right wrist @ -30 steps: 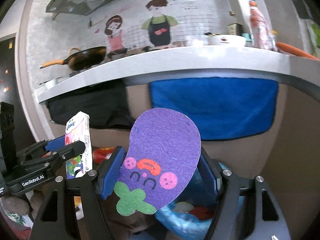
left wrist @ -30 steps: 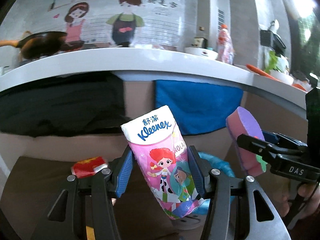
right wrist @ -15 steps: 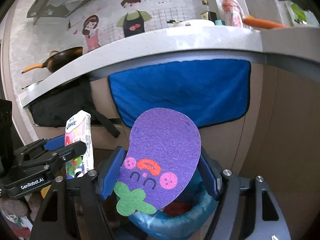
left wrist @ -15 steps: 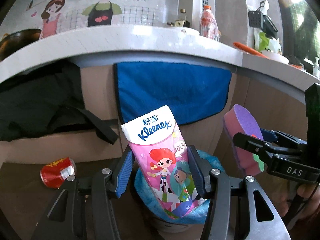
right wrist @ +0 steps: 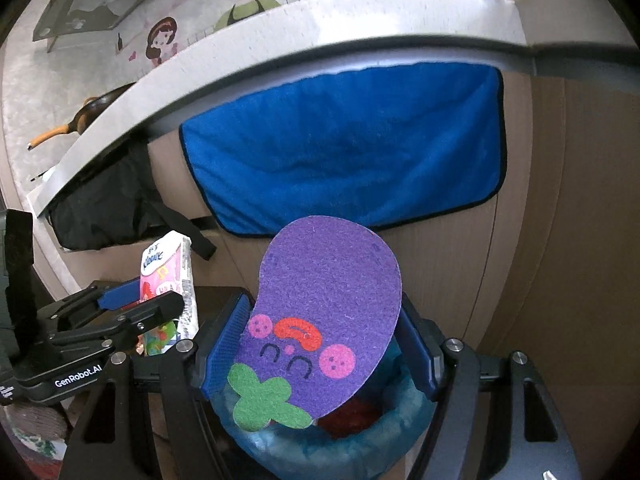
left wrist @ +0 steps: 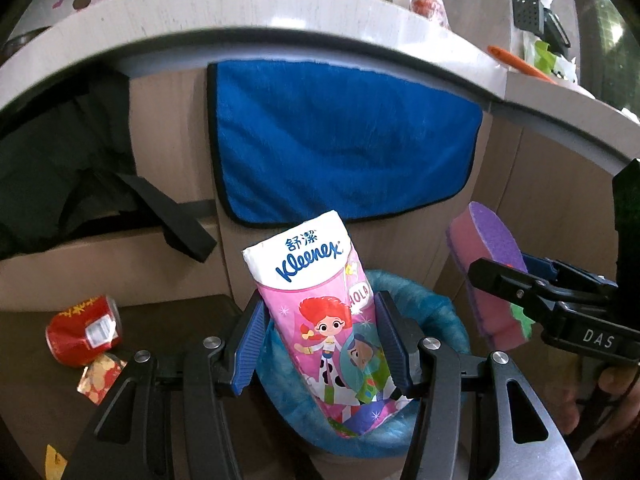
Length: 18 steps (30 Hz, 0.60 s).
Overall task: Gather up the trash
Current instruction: 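Carry the Kleenex pack and purple pad over the bin with both tools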
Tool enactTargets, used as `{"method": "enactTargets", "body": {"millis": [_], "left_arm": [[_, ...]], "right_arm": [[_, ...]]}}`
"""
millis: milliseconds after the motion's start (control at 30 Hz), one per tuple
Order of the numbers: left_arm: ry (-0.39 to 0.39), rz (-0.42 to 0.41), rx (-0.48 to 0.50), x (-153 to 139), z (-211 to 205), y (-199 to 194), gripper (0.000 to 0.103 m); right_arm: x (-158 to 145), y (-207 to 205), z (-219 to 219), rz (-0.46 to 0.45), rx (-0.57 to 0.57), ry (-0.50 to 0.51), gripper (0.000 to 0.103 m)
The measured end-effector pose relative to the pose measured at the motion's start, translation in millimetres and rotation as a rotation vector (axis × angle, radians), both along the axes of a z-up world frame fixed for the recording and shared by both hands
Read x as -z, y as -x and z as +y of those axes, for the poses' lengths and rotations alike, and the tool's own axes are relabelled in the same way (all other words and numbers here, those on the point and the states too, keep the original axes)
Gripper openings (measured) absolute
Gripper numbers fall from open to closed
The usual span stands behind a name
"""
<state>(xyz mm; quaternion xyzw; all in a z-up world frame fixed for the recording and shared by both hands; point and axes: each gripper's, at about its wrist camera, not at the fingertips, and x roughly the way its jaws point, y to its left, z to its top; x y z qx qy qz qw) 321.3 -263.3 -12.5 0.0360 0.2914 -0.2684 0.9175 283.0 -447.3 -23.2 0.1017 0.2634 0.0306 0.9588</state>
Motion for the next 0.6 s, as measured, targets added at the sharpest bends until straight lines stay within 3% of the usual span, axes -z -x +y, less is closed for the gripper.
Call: {"method": "enactTargets", "body": {"millis": [600], "left_arm": [[0.004,0.090,0.011,33.7,-12.7,-33.0,0.054]], "right_arm": [[28.9,-30.4,-3.8,0.084,0.007,-0.018,0.069]]}}
